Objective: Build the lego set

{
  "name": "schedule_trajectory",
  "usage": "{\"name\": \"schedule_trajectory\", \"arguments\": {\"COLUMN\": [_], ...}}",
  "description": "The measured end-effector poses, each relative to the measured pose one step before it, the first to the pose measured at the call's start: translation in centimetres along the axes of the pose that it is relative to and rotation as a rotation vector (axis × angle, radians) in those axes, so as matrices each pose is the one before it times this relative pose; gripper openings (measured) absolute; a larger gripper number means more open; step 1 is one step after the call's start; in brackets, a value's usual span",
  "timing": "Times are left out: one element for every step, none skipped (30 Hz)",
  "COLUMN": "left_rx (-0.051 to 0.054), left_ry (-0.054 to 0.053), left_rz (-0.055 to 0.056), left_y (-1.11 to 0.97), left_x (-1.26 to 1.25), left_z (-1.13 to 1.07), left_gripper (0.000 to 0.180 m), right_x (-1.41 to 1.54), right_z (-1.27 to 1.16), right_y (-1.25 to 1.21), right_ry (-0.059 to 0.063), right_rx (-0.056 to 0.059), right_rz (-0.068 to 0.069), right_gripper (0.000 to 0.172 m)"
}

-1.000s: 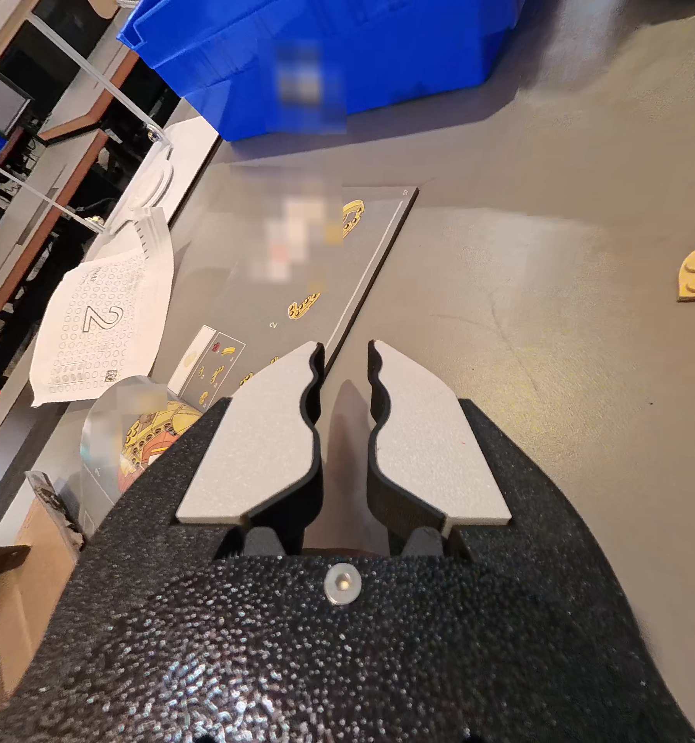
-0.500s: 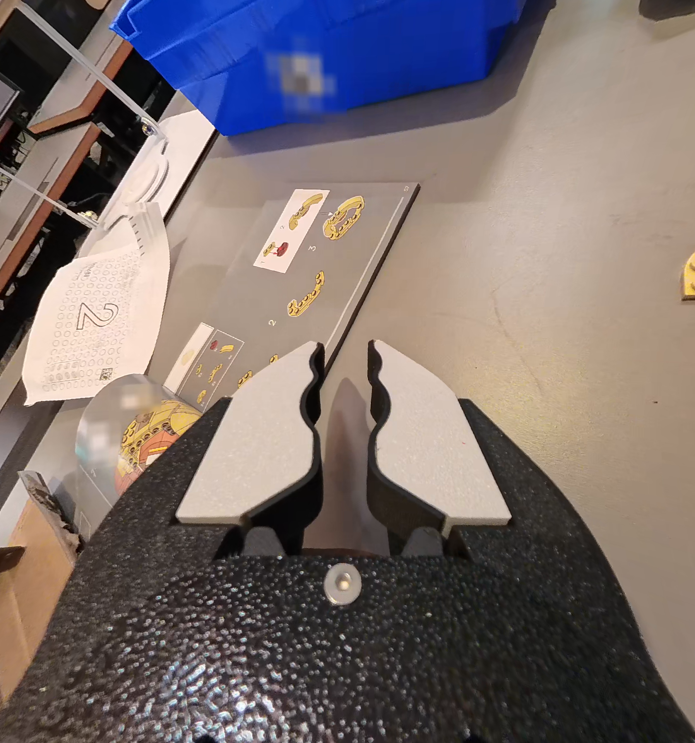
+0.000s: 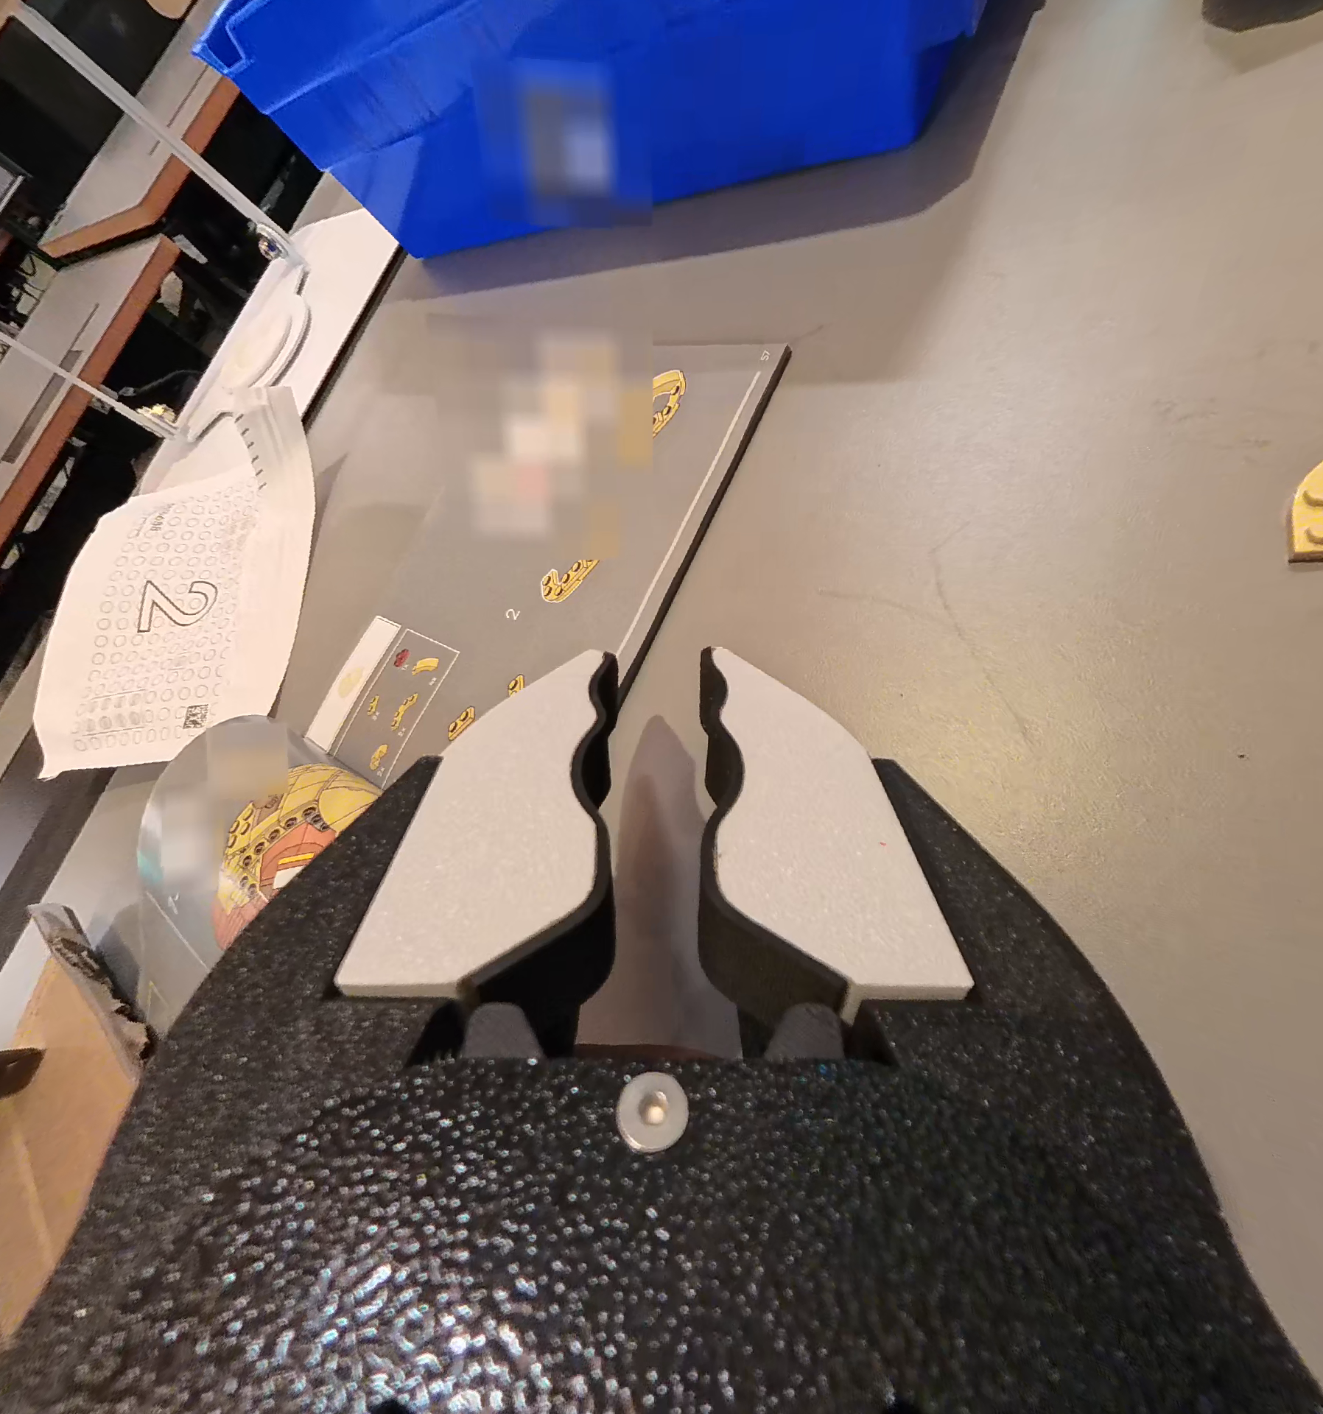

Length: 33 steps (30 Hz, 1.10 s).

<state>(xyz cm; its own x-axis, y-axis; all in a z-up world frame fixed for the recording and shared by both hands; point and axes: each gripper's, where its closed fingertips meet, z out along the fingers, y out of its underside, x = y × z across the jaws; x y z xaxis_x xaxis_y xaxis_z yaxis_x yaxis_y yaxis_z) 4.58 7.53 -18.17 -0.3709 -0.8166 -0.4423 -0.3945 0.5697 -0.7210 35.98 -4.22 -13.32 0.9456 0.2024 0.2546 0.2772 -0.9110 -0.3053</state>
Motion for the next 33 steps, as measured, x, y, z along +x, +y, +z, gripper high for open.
{"name": "schedule_trajectory", "arguments": {"left_rx": [0.0008,0.0007,0.0009,0.0007,0.0003,-0.0009,-0.0013,-0.0016,-0.0019,-0.002,-0.002,-0.0015,0.0,0.0017,0.0004,0.0005,0.0013,0.0001,-0.0008,-0.0016,-0.0036,-0.0039,-0.0017,0.0013,0.0027,0.0034,0.0021,-0.0005,-0.0008,0.0006,0.0004,-0.0022,-0.0032], "left_ry": [0.0004,0.0006,0.0005,0.0004,0.0006,0.0008,0.0007,0.0001,0.0,-0.0005,-0.0009,-0.0003,0.0015,0.0006,0.0012,0.002,0.0007,0.0013,0.0006,-0.0005,-0.0007,0.0002,-0.0007,0.0003,0.0009,0.0005,0.0013,0.0021,0.0011,-0.0007,-0.001,-0.0001,0.0001], "left_rz": [-0.0002,-0.0001,-0.0003,-0.0003,-0.0002,-0.0001,0.0005,0.0012,0.0016,0.0012,0.0001,-0.0012,-0.001,0.0,-0.0019,-0.0011,0.0014,0.0017,0.0012,0.0007,-0.0001,-0.0019,-0.0027,-0.0018,-0.0015,-0.0012,-0.0009,-0.0003,0.0012,0.0021,0.0015,0.0003,-0.0006], "left_y": [0.0,-0.003,-0.005,-0.007,0.002,0.011,0.011,0.011,0.023,0.024,0.017,0.021,-0.006,-0.017,-0.001,0.001,-0.011,0.008,0.008,0.017,0.035,0.045,0.025,-0.018,-0.024,-0.038,-0.024,0.012,0.023,-0.006,-0.009,0.029,0.036], "left_x": [0.006,0.003,0.004,-0.001,0.001,0.008,0.011,0.007,0.007,0.003,-0.024,-0.01,0.01,-0.01,0.009,0.017,0.019,0.025,0.008,-0.006,-0.039,-0.022,-0.041,-0.018,-0.001,0.001,-0.007,0.021,0.027,0.016,0.001,0.003,-0.005], "left_z": [-0.026,-0.018,-0.017,-0.01,0.001,0.016,0.014,0.027,0.03,0.029,0.025,0.019,0.002,-0.017,-0.005,-0.012,-0.015,-0.01,0.009,0.026,0.051,0.048,0.026,-0.018,-0.033,-0.028,-0.021,-0.004,-0.002,-0.012,-0.012,0.035,0.03], "left_gripper": [0.02,0.02,0.02,0.02,0.02,0.02,0.02,0.02,0.02,0.02,0.02,0.02,0.02,0.02,0.02,0.02,0.02,0.02,0.02,0.02,0.02,0.02,0.02,0.02,0.02,0.02,0.02,0.02,0.02,0.02,0.02,0.02,0.02], "right_x": [-0.332,-0.441,-0.407,-0.419,-0.535,-0.649,-0.762,-0.846,-0.871,-0.861,-0.777,-0.704,-0.625,-0.342,-0.163,-0.181,-0.244,-0.245,-0.199,-0.262,-0.332,-0.392,-0.354,-0.204,-0.135,-0.227,-0.225,-0.09,-0.02,0.099,0.19,0.193,0.091], "right_z": [0.004,-0.094,-0.206,-0.293,-0.348,-0.351,-0.299,-0.222,-0.127,-0.047,-0.003,0.057,0.039,-0.02,-0.054,-0.057,-0.039,-0.024,0.005,0.077,0.133,0.195,0.187,0.108,0.073,0.116,0.166,0.158,0.096,0.019,-0.049,-0.063,-0.037], "right_y": [-0.144,-0.105,-0.101,-0.102,-0.078,-0.085,-0.056,-0.015,0.072,0.165,0.194,0.246,0.353,0.285,0.174,0.095,0.109,0.237,0.386,0.444,0.488,0.502,0.519,0.383,0.121,-0.002,0.043,0.068,-0.009,-0.181,-0.449,-0.614,-0.556], "right_ry": [-0.0088,-0.0068,0.0007,0.0034,-0.0001,-0.005,-0.0111,-0.0145,-0.016,-0.0163,-0.0133,-0.0186,-0.021,-0.0054,0.0005,-0.0097,-0.0174,-0.0125,-0.006,-0.0071,-0.0126,-0.0206,-0.0258,-0.0217,-0.0223,-0.03,-0.0224,-0.0064,0.0023,0.013,0.0218,0.0223,0.0164], "right_rx": [0.0115,0.0124,0.0159,0.0182,0.0188,0.02,0.0173,0.014,0.0078,0.0014,-0.0009,-0.0123,-0.0223,-0.0154,-0.0076,-0.0023,-0.0018,-0.0106,-0.0223,-0.032,-0.0415,-0.0503,-0.0552,-0.0451,-0.0241,-0.0136,-0.012,-0.0076,0.0014,0.0175,0.0377,0.0486,0.0442], "right_rz": [-0.002,-0.0066,-0.003,-0.0016,-0.0056,-0.0101,-0.0138,-0.0207,-0.024,-0.0251,-0.0262,-0.0237,-0.0213,-0.0251,-0.0174,-0.0021,-0.001,-0.0094,-0.0155,-0.0185,-0.023,-0.0282,-0.0311,-0.0302,-0.0226,-0.0171,-0.0217,-0.0196,-0.0064,0.0008,0.0004,-0.0001,-0.0004], "right_gripper": [0.036,0.036,0.036,0.036,0.037,0.036,0.036,0.036,0.036,0.036,0.036,0.035,0.035,0.035,0.035,0.035,0.035,0.035,0.034,0.034,0.034,0.034,0.034,0.035,0.035,0.035,0.035,0.036,0.037,0.037,0.037,0.037,0.037]}}
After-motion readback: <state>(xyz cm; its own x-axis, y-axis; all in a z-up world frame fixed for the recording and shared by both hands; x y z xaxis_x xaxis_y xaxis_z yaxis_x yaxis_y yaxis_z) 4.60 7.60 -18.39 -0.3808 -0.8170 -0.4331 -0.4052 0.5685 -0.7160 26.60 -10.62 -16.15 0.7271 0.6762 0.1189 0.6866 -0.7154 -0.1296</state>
